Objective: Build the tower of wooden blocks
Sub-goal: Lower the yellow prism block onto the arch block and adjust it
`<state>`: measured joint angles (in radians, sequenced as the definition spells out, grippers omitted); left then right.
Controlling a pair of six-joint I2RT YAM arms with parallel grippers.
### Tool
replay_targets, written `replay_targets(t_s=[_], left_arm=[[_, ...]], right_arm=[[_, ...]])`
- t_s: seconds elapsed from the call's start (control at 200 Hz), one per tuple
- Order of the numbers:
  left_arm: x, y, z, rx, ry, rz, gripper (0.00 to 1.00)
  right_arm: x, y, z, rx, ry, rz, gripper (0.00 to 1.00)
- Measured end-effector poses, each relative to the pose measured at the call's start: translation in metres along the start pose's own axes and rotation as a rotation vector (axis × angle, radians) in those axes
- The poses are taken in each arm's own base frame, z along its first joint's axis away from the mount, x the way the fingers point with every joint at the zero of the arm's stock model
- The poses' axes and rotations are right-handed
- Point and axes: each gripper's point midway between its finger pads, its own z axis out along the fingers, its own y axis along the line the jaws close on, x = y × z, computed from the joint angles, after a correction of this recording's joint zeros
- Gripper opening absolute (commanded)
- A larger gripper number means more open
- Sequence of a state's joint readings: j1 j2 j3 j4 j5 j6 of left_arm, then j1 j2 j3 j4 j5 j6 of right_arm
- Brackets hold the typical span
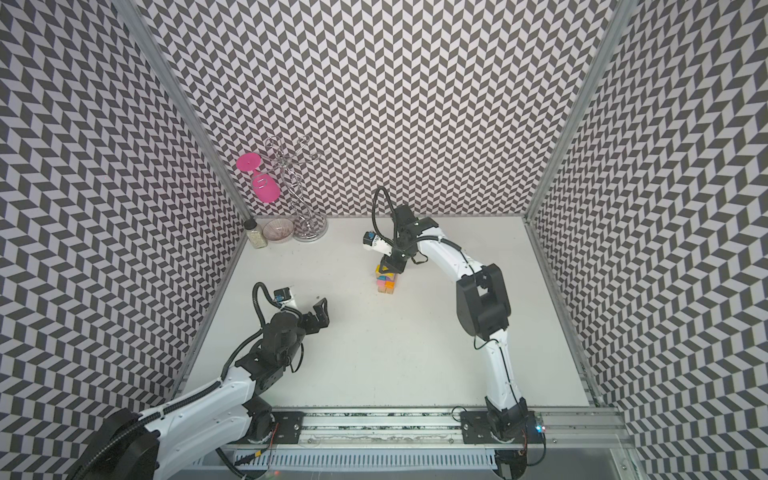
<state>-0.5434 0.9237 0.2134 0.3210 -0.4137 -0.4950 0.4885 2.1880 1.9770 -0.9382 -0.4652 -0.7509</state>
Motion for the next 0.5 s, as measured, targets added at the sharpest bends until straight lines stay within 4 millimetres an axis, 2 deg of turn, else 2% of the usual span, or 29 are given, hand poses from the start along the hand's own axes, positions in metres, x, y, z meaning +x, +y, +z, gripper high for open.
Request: replay_targets(t_s=[0.501], left_arm=[[-0.0005,-0.0012,0.0000,0.006,-0.001,-0.002,1.00]], right_arm=[[0.0000,0.0000,0.0002,0.000,0.001,0.000,0.14]])
